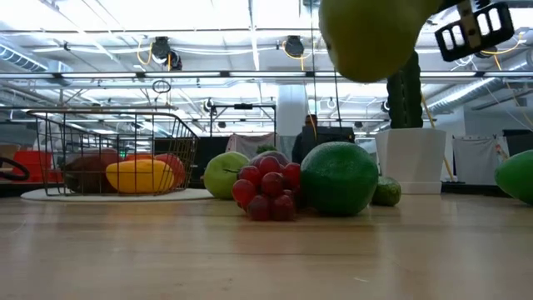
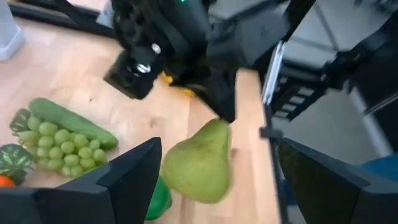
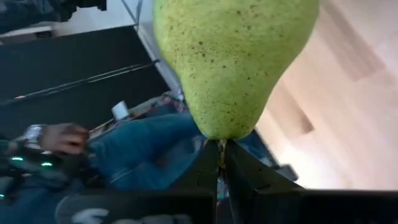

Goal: Build produce basket
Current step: Put the bottom green pear into the wire basket

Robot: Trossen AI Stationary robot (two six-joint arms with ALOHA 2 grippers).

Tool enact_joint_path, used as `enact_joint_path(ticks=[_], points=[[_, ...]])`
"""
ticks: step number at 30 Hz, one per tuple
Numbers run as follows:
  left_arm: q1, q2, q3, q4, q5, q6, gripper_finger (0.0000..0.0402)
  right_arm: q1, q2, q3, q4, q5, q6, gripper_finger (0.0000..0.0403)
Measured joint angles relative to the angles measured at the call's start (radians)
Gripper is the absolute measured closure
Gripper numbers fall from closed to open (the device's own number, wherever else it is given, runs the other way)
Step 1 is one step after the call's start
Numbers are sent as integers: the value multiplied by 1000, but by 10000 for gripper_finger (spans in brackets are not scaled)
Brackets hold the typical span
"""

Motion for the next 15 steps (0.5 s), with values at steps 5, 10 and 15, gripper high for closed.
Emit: enact_joint_path(ticks=[5, 10, 15], points=[[-6, 89, 62, -20, -27, 44, 80, -60, -1, 0, 10, -7, 21, 399], [-29, 118, 69, -28, -79, 132, 80, -104, -1, 0, 29, -88, 25, 399], [-40, 140, 69, -47, -189, 238, 80, -135, -1, 0, 32, -147, 70, 399]])
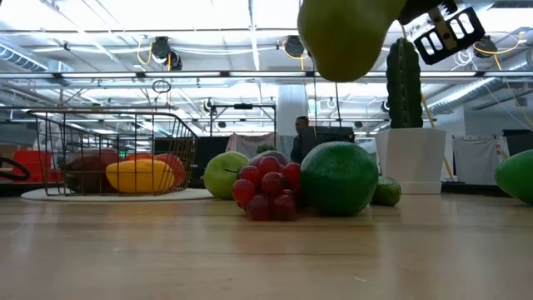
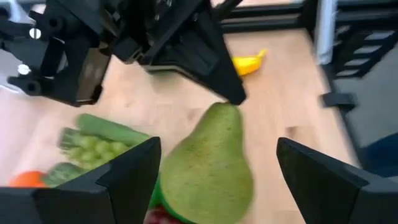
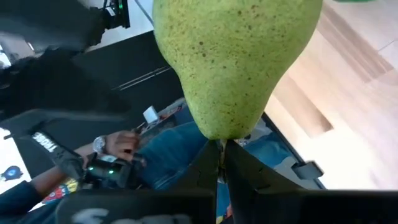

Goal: Build produce basket
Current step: Put the bottom green pear into the wire basket

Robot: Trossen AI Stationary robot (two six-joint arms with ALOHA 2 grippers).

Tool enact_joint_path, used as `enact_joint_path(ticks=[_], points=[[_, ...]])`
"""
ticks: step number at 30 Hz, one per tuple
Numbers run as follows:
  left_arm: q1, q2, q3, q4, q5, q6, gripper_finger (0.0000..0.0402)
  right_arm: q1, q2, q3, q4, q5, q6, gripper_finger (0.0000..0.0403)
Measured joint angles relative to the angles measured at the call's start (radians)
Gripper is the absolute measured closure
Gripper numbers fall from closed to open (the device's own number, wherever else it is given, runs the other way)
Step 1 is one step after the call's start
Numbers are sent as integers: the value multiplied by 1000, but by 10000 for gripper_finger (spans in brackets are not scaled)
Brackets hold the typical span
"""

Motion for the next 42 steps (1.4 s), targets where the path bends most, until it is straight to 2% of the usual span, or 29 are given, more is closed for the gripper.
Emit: enact_joint_path(ticks=[8, 22, 28, 33, 36, 39, 42], points=[[17, 49, 0, 67, 16, 106, 80, -31, 0, 0, -8, -10, 29, 399], [70, 124, 0, 122, 69, 163, 85, -46, 0, -1, 0, 22, 36, 398], [70, 126, 0, 157, 121, 184, 133, -46, 0, -1, 2, 24, 36, 398], [70, 129, 0, 143, 121, 199, 180, -46, 0, -1, 5, 23, 30, 398], [70, 129, 0, 136, 119, 223, 192, -46, 1, -1, 5, 23, 28, 398], [70, 129, 0, 137, 119, 244, 183, -46, 1, -1, 6, 22, 26, 398], [75, 129, 0, 132, 116, 244, 153, -46, 1, -1, 6, 23, 26, 398]])
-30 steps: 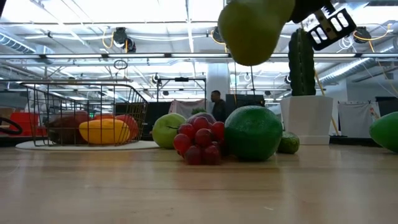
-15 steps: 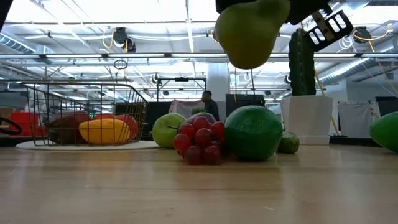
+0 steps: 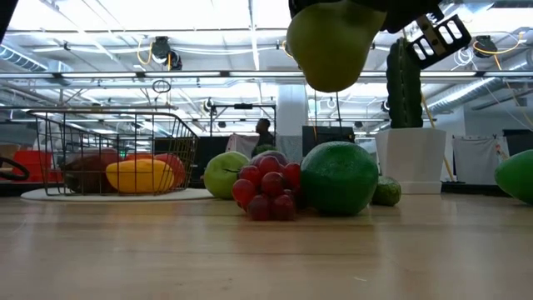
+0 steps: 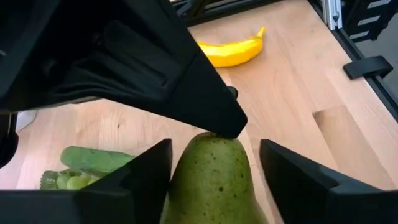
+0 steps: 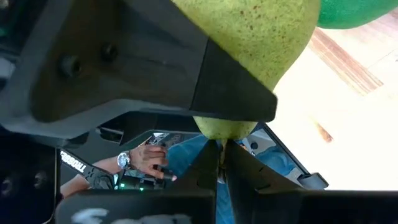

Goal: Build produce basket
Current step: Put the bottom green pear into the wire basket

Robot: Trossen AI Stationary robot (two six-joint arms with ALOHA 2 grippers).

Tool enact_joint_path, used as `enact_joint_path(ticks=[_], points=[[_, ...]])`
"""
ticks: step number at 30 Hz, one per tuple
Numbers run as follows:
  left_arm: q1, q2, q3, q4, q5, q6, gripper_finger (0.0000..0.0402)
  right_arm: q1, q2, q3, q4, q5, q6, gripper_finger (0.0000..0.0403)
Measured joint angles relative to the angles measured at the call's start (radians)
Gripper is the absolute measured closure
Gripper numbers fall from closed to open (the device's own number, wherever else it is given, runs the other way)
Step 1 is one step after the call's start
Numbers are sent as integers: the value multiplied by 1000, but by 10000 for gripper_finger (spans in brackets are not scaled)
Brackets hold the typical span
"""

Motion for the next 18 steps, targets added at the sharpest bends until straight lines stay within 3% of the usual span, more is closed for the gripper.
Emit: enact_joint_path(ticks=[7, 18], points=[[20, 3, 0, -44, -3, -24, 99, 0, 0, 0, 3, 0, 0, 398], [22, 4, -1, -40, 1, 14, 171, 0, 0, 0, 43, 2, 3, 397]])
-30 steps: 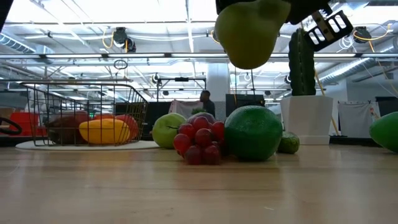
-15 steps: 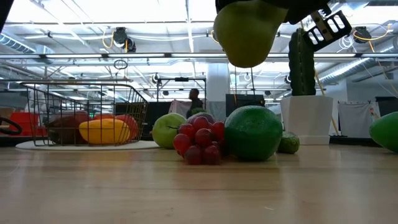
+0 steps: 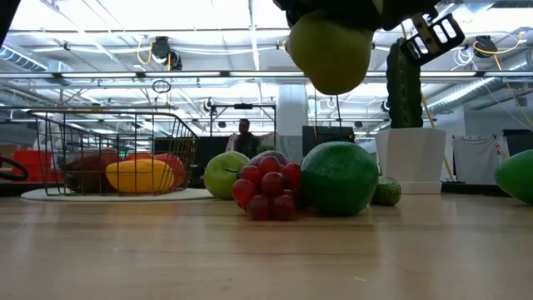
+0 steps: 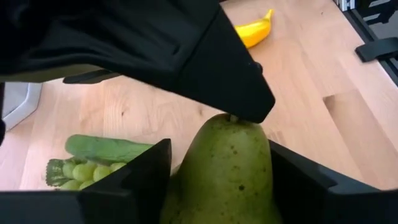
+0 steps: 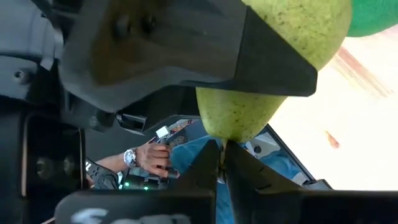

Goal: Build produce basket
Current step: Put the bottom green pear into the wire basket

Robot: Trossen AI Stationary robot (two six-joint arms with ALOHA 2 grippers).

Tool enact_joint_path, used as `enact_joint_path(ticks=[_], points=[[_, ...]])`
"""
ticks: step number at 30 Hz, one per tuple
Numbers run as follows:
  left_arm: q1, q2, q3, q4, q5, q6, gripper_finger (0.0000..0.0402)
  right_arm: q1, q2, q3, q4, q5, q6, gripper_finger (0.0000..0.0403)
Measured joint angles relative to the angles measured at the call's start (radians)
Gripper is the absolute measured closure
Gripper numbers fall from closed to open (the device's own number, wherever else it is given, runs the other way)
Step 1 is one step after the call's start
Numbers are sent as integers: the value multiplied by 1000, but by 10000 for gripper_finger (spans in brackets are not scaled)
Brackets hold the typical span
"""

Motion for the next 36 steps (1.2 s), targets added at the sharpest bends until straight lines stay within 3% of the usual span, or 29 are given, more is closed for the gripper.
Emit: enact_joint_path(ticks=[6, 13, 26, 31, 36], points=[[-4, 0, 0, 2, -4, -1, 168, 0, 0, 0, 10, 16, -6, 382], [-8, 0, 0, -3, -6, -56, 201, 0, -11, 0, 16, 24, -43, 358], [-13, -55, 0, -27, -8, -174, 207, 0, -151, 1, 12, 26, -119, 321], [-10, -122, 0, -58, -25, -220, 202, 1, -249, 1, 10, 140, -228, 312], [-5, -195, 0, -70, -44, -238, 196, 1, -317, 1, 11, 335, -343, 307]])
